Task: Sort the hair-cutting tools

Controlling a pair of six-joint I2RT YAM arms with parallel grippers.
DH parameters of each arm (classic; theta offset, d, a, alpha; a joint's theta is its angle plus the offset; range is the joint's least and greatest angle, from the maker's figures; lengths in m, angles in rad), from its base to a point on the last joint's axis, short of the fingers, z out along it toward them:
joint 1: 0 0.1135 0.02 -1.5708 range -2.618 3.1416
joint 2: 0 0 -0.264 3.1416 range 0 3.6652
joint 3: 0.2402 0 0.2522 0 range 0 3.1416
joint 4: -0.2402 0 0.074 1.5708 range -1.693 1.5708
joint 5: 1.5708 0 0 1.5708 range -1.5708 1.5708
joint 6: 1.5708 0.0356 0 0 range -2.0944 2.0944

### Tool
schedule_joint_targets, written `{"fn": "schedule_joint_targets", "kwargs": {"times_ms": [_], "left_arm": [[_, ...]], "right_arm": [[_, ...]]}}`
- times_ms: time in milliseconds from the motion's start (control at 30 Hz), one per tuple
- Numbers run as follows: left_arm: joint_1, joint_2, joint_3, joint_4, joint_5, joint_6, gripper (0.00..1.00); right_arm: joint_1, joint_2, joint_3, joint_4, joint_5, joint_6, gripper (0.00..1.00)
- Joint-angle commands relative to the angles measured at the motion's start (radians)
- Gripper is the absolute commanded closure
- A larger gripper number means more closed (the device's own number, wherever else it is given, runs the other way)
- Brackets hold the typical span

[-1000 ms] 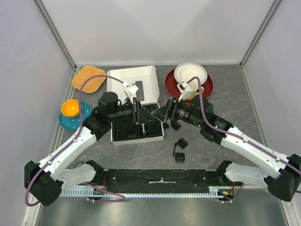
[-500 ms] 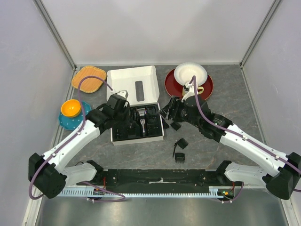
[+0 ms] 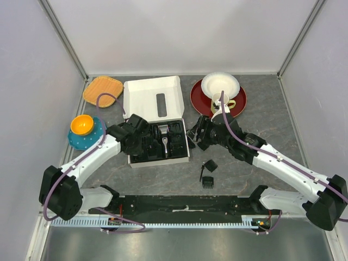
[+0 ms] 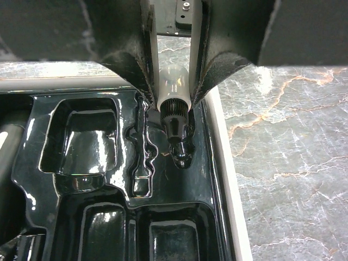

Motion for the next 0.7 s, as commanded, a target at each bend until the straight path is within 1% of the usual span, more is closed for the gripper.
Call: {"fn": "schedule_joint_targets", "kwargs": {"times_ms": [0,167,333,433,467,533,567,667], "left_arm": [[0.002,0.034,0.011,-0.015,-0.035,-0.025,0.76],[0.002,0.074,0.013,-0.021,-0.039,-0.037,0.76],[0.004,0.090,0.006,-0.018,-0.035,-0.042,0.71],[0.004,0.087,0.005,-0.018,-0.036,-0.049,0.61],[0.004,0.082,0.005,-0.017,-0.039,-0.051,0.53],[0.005,0.079,0.005,-0.020,-0.041,-0.054,0.46],[0.005,0.076,0.005,-0.020,-0.042,-0.056,0.41],[0.005,0.067,0.009,-0.027,-0.051,-0.059,0.39]], "right_arm": [[-0.006,0.010,-0.006,0.005,-0.005,0.011,0.28],[-0.016,0.019,-0.002,0.002,-0.011,0.006,0.28],[-0.023,0.024,0.000,-0.003,-0.013,0.005,0.28],[-0.025,0.032,0.001,-0.004,-0.016,0.003,0.28],[-0.026,0.035,0.001,-0.004,-0.018,0.003,0.29],[-0.028,0.038,0.003,-0.004,-0.022,0.003,0.29],[-0.029,0.039,0.004,-0.004,-0.024,0.003,0.28],[-0.031,0.042,0.004,-0.007,-0.027,0.003,0.29]]}}
